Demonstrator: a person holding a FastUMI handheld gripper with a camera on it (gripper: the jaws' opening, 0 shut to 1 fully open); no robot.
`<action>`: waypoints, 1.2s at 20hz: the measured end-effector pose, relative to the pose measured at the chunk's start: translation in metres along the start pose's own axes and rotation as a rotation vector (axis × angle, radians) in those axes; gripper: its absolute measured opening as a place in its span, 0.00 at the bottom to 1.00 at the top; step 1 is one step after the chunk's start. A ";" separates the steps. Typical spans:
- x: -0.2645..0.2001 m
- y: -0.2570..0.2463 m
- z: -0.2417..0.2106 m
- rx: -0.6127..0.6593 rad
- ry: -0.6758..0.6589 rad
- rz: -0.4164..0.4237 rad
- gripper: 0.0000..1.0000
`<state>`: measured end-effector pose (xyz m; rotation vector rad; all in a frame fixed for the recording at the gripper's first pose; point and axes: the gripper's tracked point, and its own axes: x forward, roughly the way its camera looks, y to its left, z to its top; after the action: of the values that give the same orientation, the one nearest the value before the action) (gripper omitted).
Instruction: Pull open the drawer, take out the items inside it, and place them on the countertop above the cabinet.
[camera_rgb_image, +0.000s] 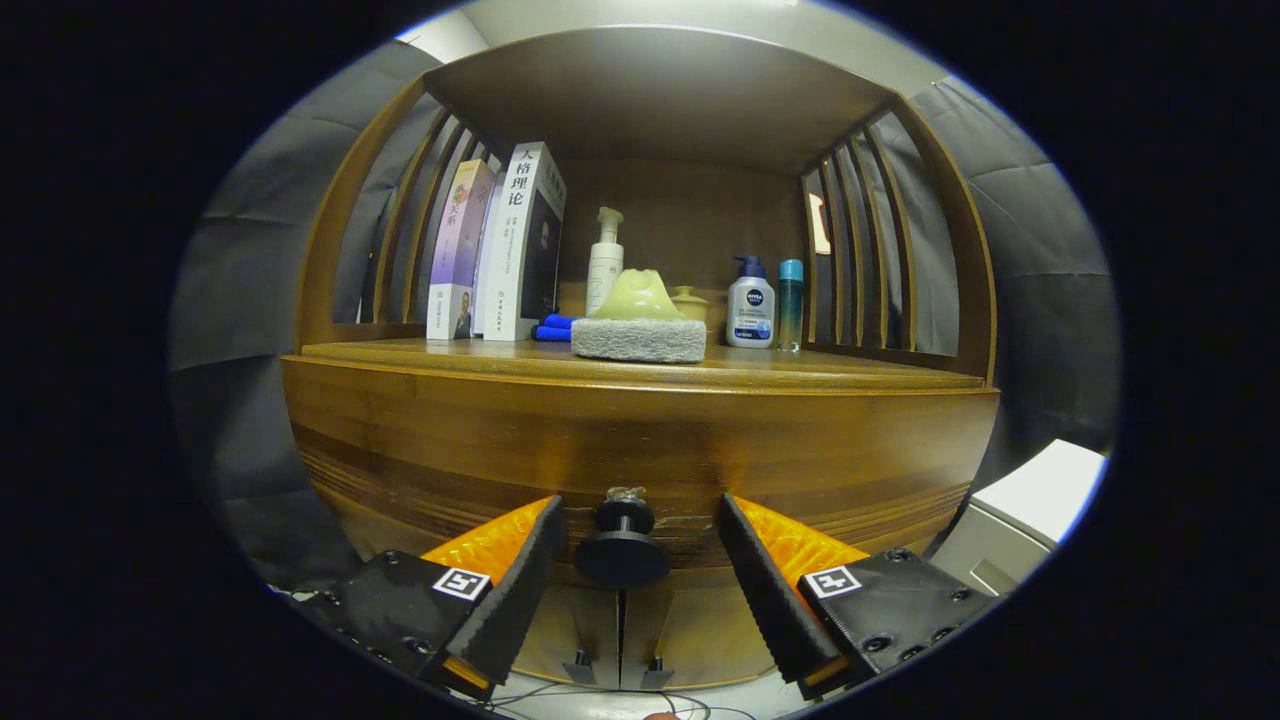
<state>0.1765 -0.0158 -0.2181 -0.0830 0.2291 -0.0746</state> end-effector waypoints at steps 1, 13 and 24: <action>0.001 -0.001 0.000 -0.003 0.001 -0.004 0.98; -0.071 -0.003 0.069 0.082 -0.117 0.047 0.97; -0.210 -0.033 0.138 -0.011 -0.244 0.045 0.98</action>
<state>0.0021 -0.0212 -0.0342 -0.0973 -0.0119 -0.0175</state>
